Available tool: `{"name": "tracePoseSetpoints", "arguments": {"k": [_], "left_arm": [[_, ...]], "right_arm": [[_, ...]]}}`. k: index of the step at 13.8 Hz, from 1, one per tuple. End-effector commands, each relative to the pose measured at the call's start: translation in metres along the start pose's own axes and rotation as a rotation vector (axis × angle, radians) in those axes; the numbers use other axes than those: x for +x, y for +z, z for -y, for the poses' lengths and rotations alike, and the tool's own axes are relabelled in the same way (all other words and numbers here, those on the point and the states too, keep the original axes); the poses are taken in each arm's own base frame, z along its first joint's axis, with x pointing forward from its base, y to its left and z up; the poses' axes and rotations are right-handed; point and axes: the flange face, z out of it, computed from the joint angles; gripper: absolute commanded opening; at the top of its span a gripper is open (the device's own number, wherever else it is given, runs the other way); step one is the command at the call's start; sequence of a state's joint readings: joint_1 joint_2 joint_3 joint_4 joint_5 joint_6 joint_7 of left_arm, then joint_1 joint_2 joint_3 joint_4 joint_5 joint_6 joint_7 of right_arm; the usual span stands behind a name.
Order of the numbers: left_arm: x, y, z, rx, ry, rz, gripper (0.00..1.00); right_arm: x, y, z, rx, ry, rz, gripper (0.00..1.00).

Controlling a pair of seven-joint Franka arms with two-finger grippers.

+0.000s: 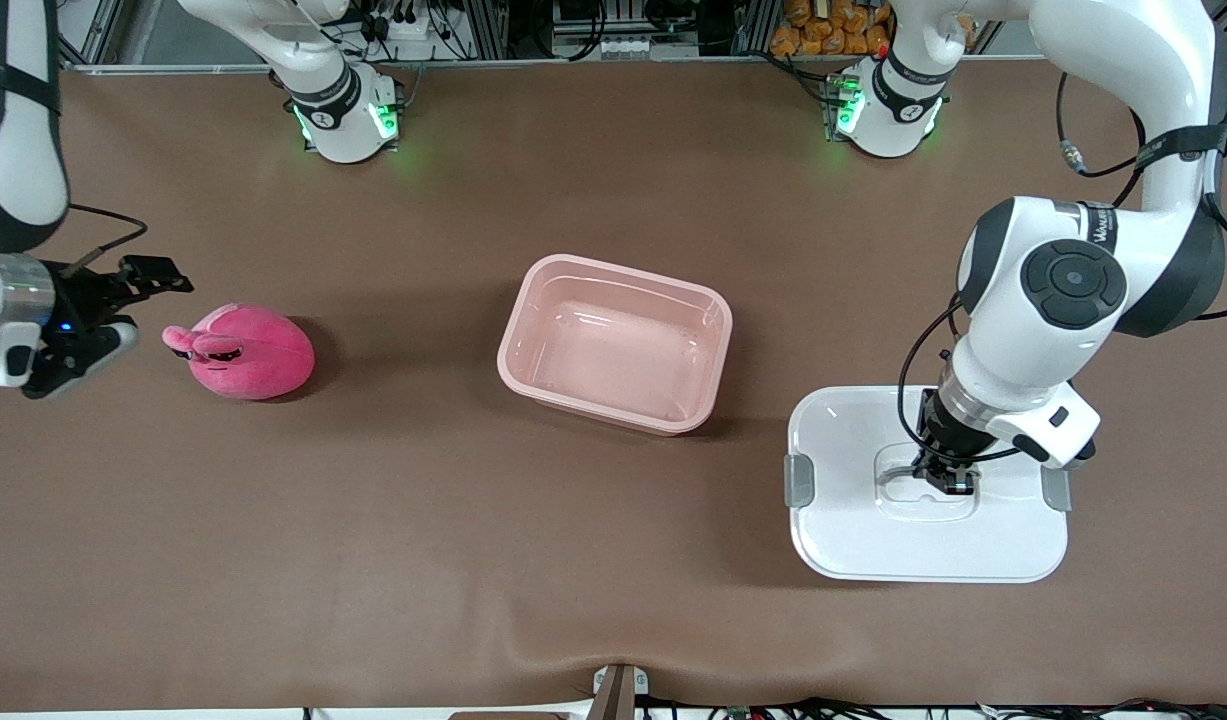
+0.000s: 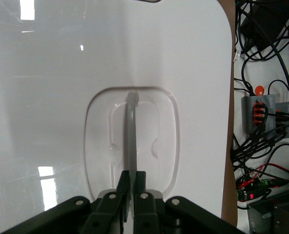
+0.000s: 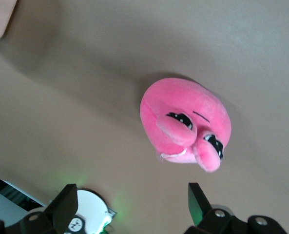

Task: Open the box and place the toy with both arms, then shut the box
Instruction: 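Lower the right gripper onto the pink plush toy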

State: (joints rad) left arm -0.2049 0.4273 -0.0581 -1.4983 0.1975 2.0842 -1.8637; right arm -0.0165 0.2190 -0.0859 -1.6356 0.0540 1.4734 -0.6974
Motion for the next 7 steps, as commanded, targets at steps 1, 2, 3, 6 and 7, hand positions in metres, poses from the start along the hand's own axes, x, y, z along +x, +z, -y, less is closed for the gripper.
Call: {"name": "tracePoseSetpoints", "arguments": {"k": [1, 2, 3, 6, 7], "left_arm": [[0.001, -0.005, 0.005, 0.004, 0.008, 0.019, 0.0], [0.001, -0.004, 0.005, 0.005, 0.008, 0.018, 0.0], [0.001, -0.005, 0.005, 0.005, 0.008, 0.018, 0.0], [0.001, -0.002, 0.005, 0.01, 0.008, 0.017, 0.0], [0.001, -0.002, 0.005, 0.01, 0.008, 0.017, 0.0]], "right_arm": [[0.006, 0.017, -0.002, -0.023, -0.133, 0.028, 1.0], [0.007, 0.023, -0.005, -0.036, -0.196, 0.032, 1.0], [0.009, 0.031, -0.011, -0.073, -0.27, 0.047, 1.0], [0.011, 0.048, -0.016, -0.096, -0.382, 0.048, 1.0], [0.014, 0.05, -0.015, -0.102, -0.408, 0.047, 1.0]]}}
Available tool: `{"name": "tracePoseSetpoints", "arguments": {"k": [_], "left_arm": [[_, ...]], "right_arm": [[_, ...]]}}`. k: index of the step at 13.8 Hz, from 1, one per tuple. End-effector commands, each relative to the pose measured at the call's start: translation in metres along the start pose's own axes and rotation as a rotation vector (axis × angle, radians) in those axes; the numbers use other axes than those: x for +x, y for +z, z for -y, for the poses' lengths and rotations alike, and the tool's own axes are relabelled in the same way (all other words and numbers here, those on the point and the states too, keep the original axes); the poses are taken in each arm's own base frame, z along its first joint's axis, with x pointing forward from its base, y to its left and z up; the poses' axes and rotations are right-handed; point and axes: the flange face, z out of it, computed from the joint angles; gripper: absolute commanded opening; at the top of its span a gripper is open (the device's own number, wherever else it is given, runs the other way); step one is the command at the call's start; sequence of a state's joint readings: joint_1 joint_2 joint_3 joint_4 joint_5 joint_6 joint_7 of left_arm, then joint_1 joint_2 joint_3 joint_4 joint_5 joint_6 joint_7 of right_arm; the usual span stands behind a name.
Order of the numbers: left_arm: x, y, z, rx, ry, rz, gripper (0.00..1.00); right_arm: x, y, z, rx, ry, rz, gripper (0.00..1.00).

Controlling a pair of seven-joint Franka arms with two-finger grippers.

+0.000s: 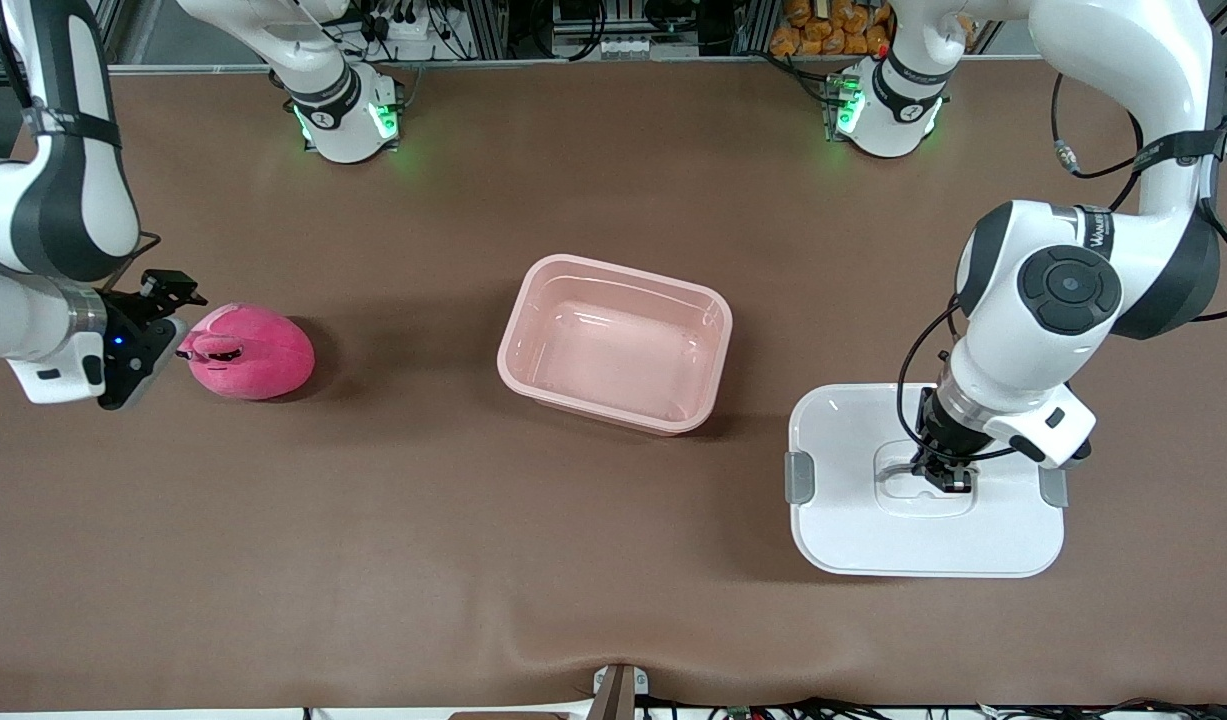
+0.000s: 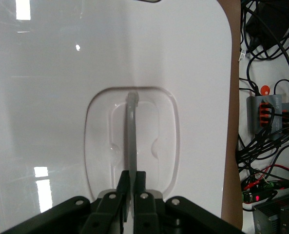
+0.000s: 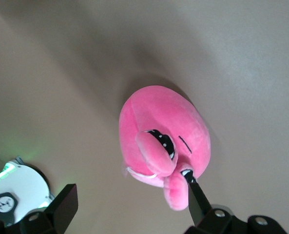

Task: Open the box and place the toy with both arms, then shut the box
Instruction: 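Lower the right gripper onto the pink plush toy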

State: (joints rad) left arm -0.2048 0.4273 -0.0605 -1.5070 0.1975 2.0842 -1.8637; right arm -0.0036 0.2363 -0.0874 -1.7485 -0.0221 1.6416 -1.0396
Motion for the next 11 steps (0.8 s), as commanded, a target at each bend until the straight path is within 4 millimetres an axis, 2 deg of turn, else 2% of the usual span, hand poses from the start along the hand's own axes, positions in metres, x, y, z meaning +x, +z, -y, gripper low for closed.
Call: {"name": "tracePoseSetpoints", "arguments": {"k": [1, 4, 7, 11], "left_arm": [[0.002, -0.006, 0.003, 0.002, 0.005, 0.018, 0.0], [0.002, -0.006, 0.003, 0.002, 0.005, 0.018, 0.0], [0.002, -0.006, 0.003, 0.003, 0.005, 0.017, 0.0], [0.002, -0.007, 0.003, 0.003, 0.005, 0.017, 0.0]], "right_arm": [[0.003, 0.007, 0.001, -0.036, -0.101, 0.003, 1.0], [0.009, 0.022, -0.003, -0.077, -0.224, -0.014, 1.0], [0.016, 0.063, 0.007, -0.088, -0.265, -0.013, 1.0], [0.019, 0.08, 0.009, -0.146, -0.406, 0.009, 1.0]]}}
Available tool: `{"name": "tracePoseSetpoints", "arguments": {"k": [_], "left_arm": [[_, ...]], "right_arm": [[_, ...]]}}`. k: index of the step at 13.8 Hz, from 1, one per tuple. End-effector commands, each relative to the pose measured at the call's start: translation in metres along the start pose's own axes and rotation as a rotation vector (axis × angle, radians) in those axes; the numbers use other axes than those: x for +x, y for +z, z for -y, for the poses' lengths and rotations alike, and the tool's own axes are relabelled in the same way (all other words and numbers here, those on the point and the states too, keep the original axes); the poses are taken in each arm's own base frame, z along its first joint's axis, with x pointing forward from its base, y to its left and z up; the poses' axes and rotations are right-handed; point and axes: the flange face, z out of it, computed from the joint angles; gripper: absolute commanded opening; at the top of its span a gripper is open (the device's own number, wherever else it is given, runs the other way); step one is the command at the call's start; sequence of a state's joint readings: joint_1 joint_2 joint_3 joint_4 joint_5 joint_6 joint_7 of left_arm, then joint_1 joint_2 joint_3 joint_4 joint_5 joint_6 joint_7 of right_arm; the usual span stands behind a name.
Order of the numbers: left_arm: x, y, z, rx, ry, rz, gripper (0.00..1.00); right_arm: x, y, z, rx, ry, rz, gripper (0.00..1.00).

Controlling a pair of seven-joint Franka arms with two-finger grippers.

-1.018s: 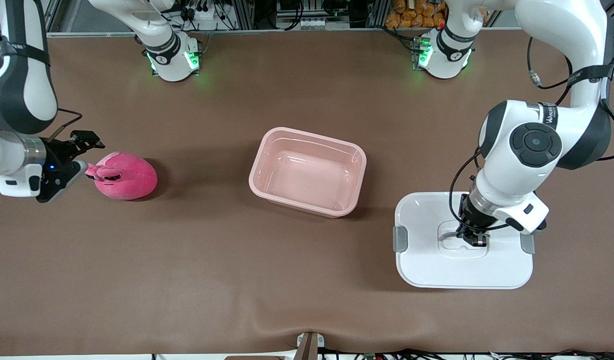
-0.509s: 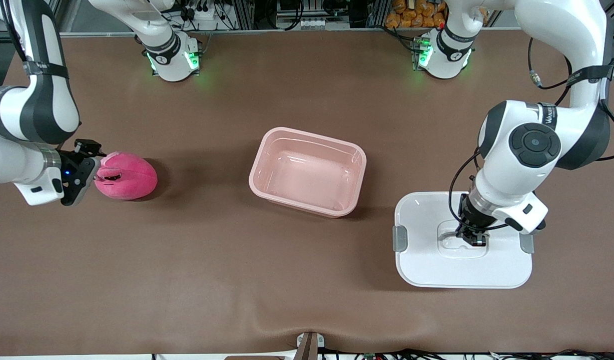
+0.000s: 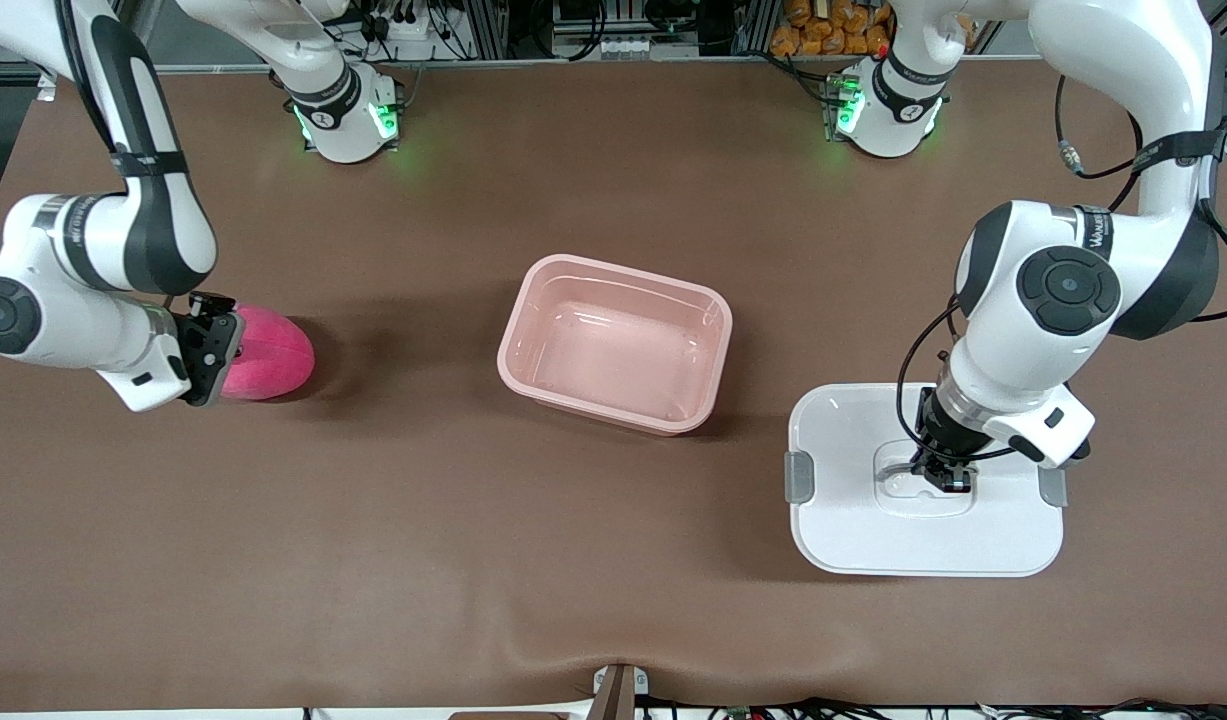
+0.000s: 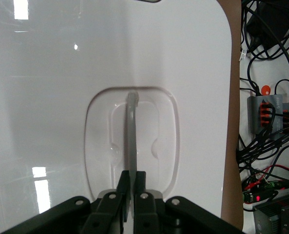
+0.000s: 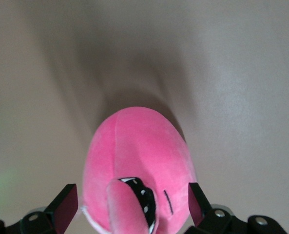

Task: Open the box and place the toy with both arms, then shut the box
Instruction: 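Lower the right gripper onto the pink plush toy, then grasp the pink toy with the right gripper and lift it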

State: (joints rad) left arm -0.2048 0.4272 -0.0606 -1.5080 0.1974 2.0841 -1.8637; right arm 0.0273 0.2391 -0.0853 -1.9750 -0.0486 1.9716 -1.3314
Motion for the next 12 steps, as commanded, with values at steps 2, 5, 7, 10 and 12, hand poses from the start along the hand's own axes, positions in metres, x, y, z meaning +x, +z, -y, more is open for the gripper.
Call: {"name": "tracePoseSetpoints", "arguments": {"k": [2, 5, 7, 10, 12], "left_arm": [[0.004, -0.007, 0.003, 0.004, 0.005, 0.016, 0.0], [0.005, -0.007, 0.003, 0.005, 0.003, 0.016, 0.0], [0.004, -0.007, 0.003, 0.007, 0.003, 0.016, 0.0], [0.004, -0.006, 0.003, 0.008, 0.003, 0.015, 0.0], [0.003, -0.005, 0.003, 0.01, 0.005, 0.015, 0.0]], "right_arm": [[-0.002, -0.004, 0.012, -0.048, -0.109, 0.047, 1.0], [-0.014, -0.002, 0.008, -0.059, -0.168, 0.054, 1.0], [-0.017, 0.008, 0.011, -0.048, -0.179, 0.053, 0.75], [-0.017, 0.008, 0.012, -0.046, -0.182, 0.054, 0.32], [-0.016, 0.007, 0.013, -0.043, -0.183, 0.055, 0.02]]}}
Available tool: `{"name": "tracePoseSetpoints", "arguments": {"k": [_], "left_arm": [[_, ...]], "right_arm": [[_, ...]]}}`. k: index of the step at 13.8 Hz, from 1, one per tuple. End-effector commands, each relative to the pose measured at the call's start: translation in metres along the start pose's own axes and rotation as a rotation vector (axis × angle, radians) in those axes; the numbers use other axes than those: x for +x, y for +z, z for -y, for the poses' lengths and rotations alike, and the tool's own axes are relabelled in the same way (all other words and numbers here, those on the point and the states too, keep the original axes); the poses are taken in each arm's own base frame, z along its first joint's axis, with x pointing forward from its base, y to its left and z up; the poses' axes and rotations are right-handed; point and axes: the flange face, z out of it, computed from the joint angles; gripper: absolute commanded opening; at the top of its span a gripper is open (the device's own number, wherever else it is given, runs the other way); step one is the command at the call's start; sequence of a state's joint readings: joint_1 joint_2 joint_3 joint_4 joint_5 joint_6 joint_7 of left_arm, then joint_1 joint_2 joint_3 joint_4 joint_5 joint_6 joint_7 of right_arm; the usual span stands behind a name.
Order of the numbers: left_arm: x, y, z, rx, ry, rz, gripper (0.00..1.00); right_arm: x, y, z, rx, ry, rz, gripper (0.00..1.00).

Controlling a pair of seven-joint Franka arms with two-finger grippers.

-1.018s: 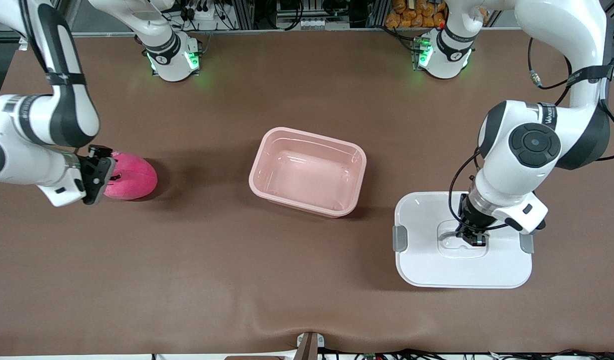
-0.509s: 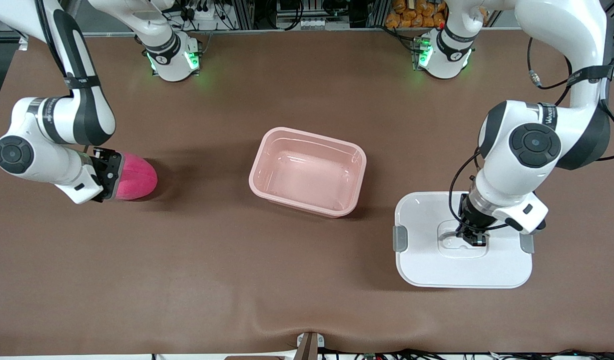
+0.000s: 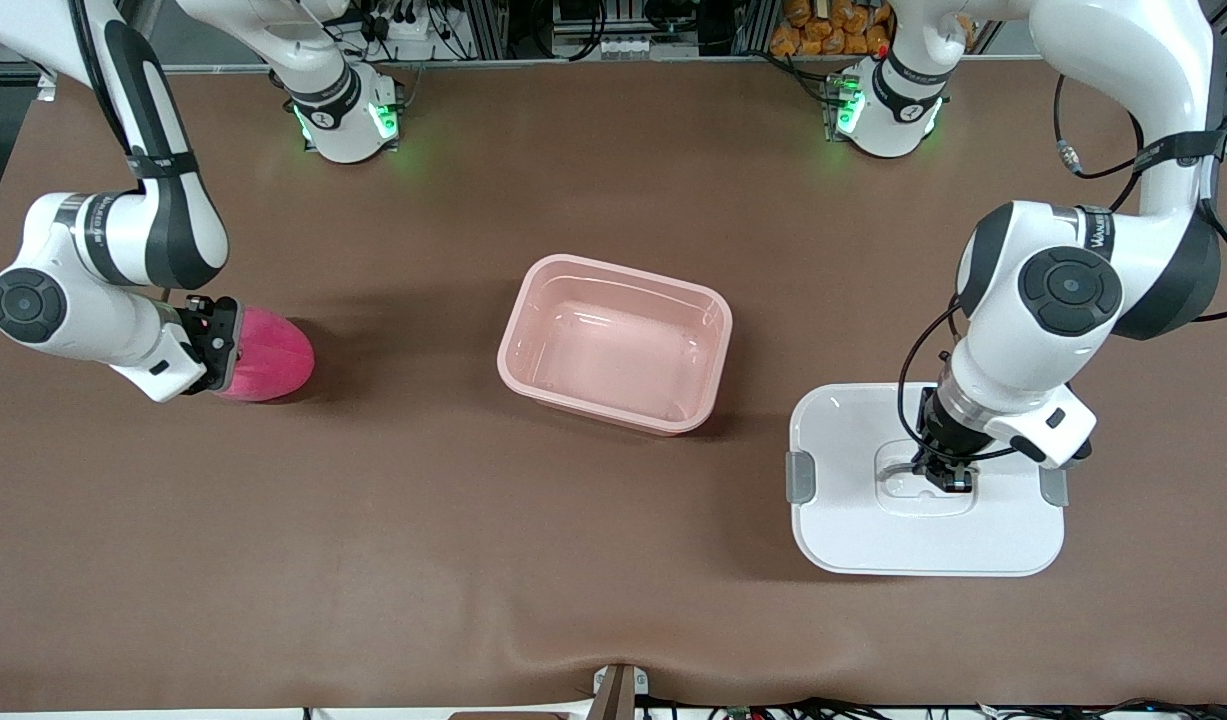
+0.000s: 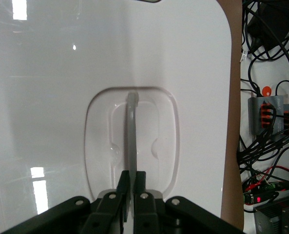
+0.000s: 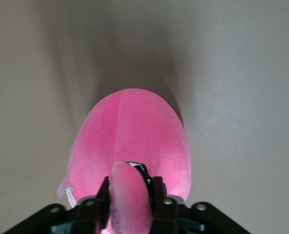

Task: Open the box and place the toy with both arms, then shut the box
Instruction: 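Grasp the pink toy with the right gripper and lift it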

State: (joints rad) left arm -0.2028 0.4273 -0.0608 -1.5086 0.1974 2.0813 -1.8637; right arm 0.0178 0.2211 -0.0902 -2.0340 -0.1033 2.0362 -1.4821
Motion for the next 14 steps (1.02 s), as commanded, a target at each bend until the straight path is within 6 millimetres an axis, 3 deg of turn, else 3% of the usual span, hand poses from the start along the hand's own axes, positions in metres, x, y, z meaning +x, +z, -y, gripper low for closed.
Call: {"name": "tracePoseSetpoints", "arguments": {"k": [1, 5, 9, 14], "left_arm": [[0.002, -0.005, 0.003, 0.006, 0.007, 0.016, 0.0], [0.003, -0.004, 0.003, 0.008, 0.006, 0.016, 0.0], [0.003, -0.003, 0.003, 0.008, 0.006, 0.016, 0.0], [0.003, -0.003, 0.003, 0.007, 0.008, 0.015, 0.0]], "right_arm": [[-0.003, -0.009, 0.009, -0.018, -0.021, 0.015, 0.0], [-0.004, -0.021, 0.012, -0.019, -0.006, 0.012, 0.0], [-0.003, -0.057, 0.011, 0.022, 0.096, 0.016, 0.0], [0.045, -0.112, 0.02, 0.073, 0.294, 0.063, 0.0]]}}
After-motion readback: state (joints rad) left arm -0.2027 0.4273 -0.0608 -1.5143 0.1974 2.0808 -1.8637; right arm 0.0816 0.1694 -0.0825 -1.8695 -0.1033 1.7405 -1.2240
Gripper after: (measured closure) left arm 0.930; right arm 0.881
